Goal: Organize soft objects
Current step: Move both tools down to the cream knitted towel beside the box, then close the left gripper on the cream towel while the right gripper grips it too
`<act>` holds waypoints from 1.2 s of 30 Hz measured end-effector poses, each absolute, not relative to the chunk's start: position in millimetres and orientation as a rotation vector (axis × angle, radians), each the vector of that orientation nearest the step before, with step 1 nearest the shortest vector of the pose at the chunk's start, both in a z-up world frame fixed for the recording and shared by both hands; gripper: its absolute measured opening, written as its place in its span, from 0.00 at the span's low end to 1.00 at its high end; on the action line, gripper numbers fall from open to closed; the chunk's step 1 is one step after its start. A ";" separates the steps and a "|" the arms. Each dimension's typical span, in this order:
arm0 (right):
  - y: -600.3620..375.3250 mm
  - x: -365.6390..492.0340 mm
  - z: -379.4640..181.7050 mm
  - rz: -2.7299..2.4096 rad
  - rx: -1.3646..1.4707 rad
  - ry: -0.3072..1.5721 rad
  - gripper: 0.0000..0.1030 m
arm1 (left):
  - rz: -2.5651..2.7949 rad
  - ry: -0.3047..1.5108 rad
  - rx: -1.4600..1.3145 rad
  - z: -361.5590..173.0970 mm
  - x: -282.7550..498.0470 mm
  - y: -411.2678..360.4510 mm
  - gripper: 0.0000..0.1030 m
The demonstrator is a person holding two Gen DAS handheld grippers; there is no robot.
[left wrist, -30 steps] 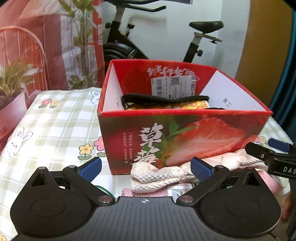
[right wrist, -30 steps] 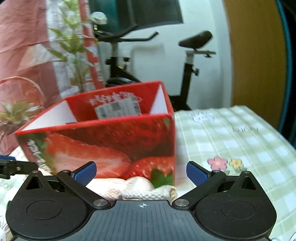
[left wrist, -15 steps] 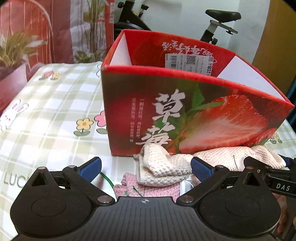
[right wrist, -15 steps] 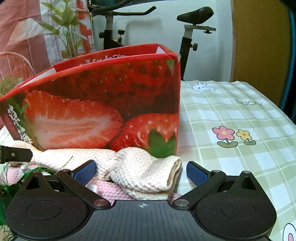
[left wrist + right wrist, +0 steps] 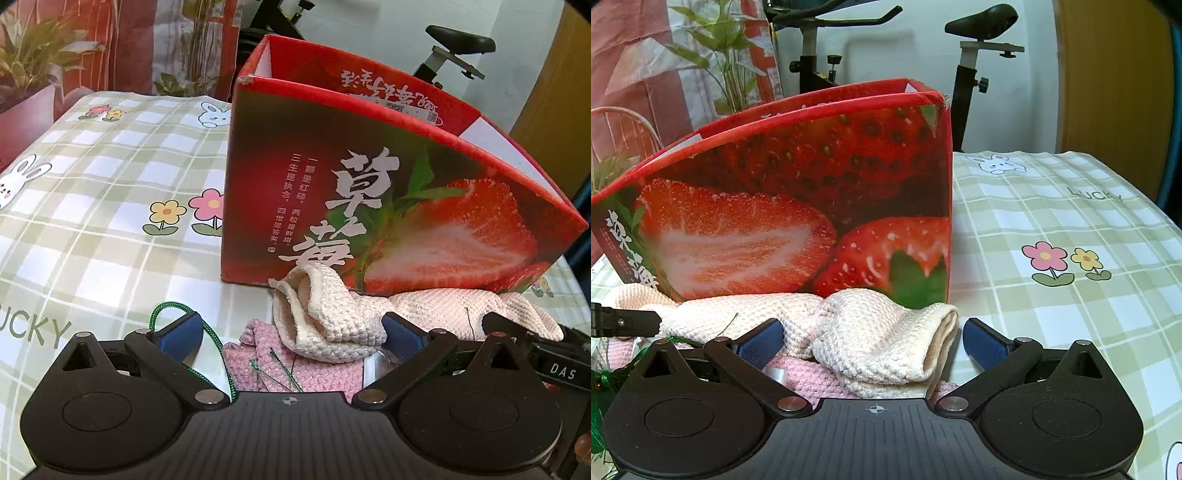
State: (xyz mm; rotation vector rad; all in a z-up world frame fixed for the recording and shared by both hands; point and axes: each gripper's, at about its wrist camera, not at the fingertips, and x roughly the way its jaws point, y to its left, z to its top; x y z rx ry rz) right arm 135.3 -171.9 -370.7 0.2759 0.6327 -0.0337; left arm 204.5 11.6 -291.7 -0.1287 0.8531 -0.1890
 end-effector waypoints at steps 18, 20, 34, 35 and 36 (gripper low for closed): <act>-170.6 135.3 -371.0 -0.035 0.279 0.626 1.00 | -0.224 0.865 -0.099 -290.0 204.6 11.1 1.00; -170.6 135.3 -371.1 -0.033 0.281 0.625 1.00 | -0.237 0.883 -0.115 -287.6 205.9 13.9 1.00; -170.7 133.8 -370.8 -0.027 0.294 0.618 1.00 | -0.331 0.820 -0.253 -255.1 199.8 21.9 0.53; -171.5 133.5 -370.7 -0.025 0.300 0.615 1.00 | -0.330 0.832 -0.271 -257.6 203.9 22.0 0.52; -172.5 132.9 -370.8 -0.023 0.304 0.613 1.00 | -0.325 0.844 -0.288 -261.0 206.1 23.4 0.48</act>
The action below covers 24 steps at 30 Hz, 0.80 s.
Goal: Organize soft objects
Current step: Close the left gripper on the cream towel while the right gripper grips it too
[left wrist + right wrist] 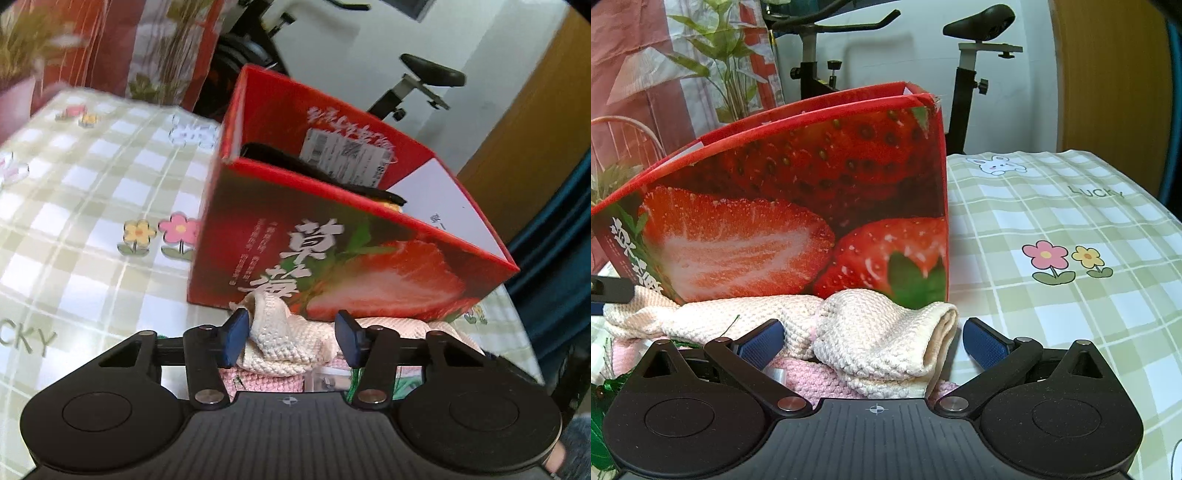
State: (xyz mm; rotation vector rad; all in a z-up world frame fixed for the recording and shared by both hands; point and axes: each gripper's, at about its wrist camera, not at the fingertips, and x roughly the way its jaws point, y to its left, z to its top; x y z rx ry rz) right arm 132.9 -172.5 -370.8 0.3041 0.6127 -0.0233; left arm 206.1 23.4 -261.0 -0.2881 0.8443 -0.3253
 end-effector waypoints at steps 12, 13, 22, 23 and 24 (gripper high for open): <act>-179.0 123.9 -370.0 -0.009 0.347 0.558 0.98 | -0.295 0.853 -0.311 -284.6 203.7 31.0 0.28; -177.7 122.2 -369.1 -0.010 0.338 0.545 0.98 | -0.295 0.852 -0.310 -285.0 203.5 30.8 0.28; -182.2 112.9 -363.9 0.032 0.370 0.508 0.64 | -0.296 0.832 -0.290 -281.7 200.5 30.1 0.20; -185.6 111.5 -363.2 0.031 0.389 0.506 0.56 | -0.299 0.820 -0.279 -278.9 198.9 29.0 0.20; -188.2 110.1 -362.5 0.027 0.401 0.508 0.45 | -0.304 0.808 -0.268 -275.9 196.9 27.9 0.18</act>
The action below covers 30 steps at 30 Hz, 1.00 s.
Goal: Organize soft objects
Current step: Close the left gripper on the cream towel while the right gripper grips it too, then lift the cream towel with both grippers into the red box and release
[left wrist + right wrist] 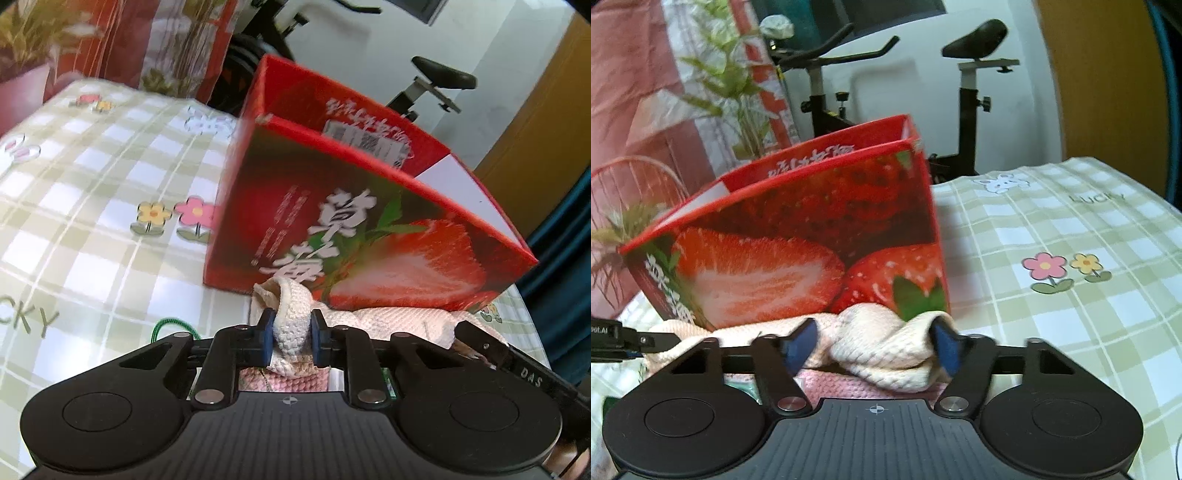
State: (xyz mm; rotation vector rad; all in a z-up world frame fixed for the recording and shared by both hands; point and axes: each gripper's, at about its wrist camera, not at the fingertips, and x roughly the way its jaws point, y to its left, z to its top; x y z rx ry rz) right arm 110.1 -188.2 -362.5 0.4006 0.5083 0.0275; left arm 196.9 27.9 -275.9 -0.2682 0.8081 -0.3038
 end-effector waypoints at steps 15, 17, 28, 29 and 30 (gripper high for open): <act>-198.5 74.7 -305.4 0.068 0.414 0.381 0.23 | -0.379 0.600 -0.251 -218.4 155.2 27.4 0.15; -196.7 71.7 -294.0 0.078 0.402 0.354 0.23 | -0.381 0.573 -0.256 -210.3 151.8 30.2 0.15; -197.1 87.4 -237.0 0.101 0.318 0.276 0.23 | -0.415 0.494 -0.224 -163.3 175.4 28.2 0.15; -198.5 93.4 -232.3 0.098 0.304 0.272 0.22 | -0.417 0.490 -0.214 -160.6 181.3 26.2 0.15; -199.5 98.7 -228.2 0.093 0.291 0.268 0.22 | -0.421 0.491 -0.202 -158.1 187.5 24.2 0.15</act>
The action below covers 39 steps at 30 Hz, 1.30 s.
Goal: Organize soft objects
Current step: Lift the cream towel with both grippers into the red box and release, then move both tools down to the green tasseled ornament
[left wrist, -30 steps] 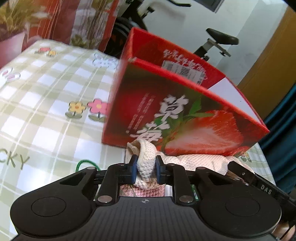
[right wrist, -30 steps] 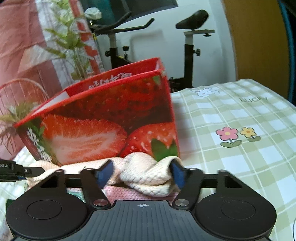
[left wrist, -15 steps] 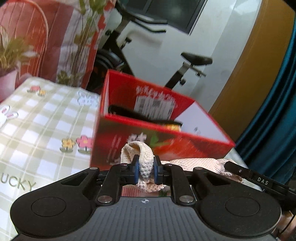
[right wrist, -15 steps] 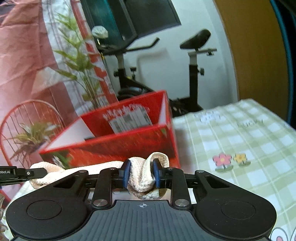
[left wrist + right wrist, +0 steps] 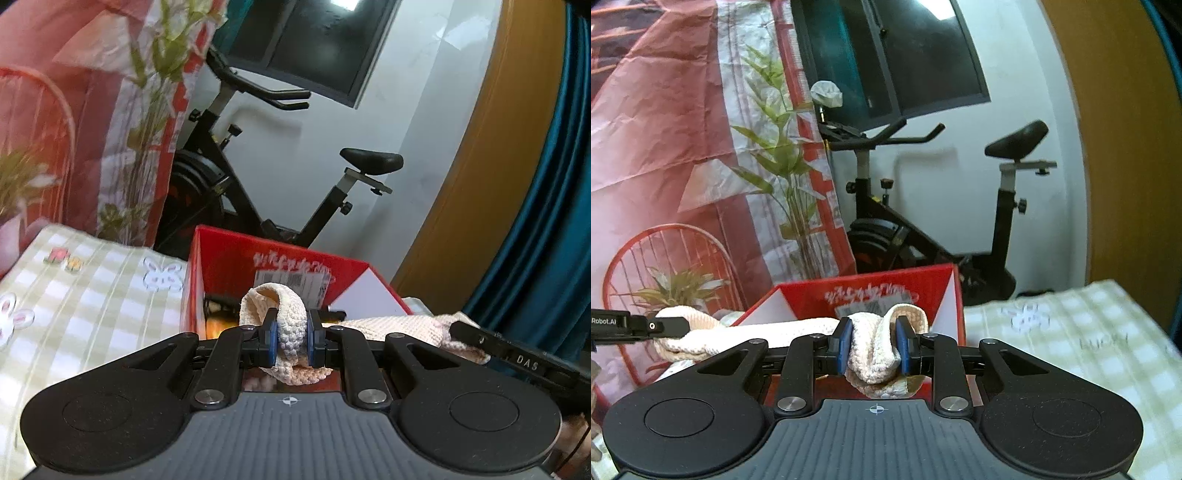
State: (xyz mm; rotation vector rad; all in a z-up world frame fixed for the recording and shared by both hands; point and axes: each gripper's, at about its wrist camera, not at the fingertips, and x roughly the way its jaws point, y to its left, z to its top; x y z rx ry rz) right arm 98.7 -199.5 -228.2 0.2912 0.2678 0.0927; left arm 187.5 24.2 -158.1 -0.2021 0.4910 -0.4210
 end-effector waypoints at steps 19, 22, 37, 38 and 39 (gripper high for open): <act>-162.5 243.4 -243.3 0.037 0.056 0.526 0.22 | -0.377 0.687 -0.020 -194.7 292.7 -13.6 0.15; -156.6 254.9 -248.1 0.043 0.049 0.572 0.22 | -0.377 0.725 -0.008 -203.6 298.1 -13.4 0.15; -163.7 234.0 -241.2 0.033 0.046 0.529 0.48 | -0.438 0.686 -0.029 -183.4 284.6 -16.1 0.73; -164.3 228.9 -237.9 0.037 0.051 0.518 0.48 | -0.443 0.676 -0.033 -178.8 280.5 -15.6 0.75; -164.9 223.0 -234.6 0.044 0.059 0.506 0.49 | -0.447 0.666 -0.035 -175.0 276.5 -14.6 0.77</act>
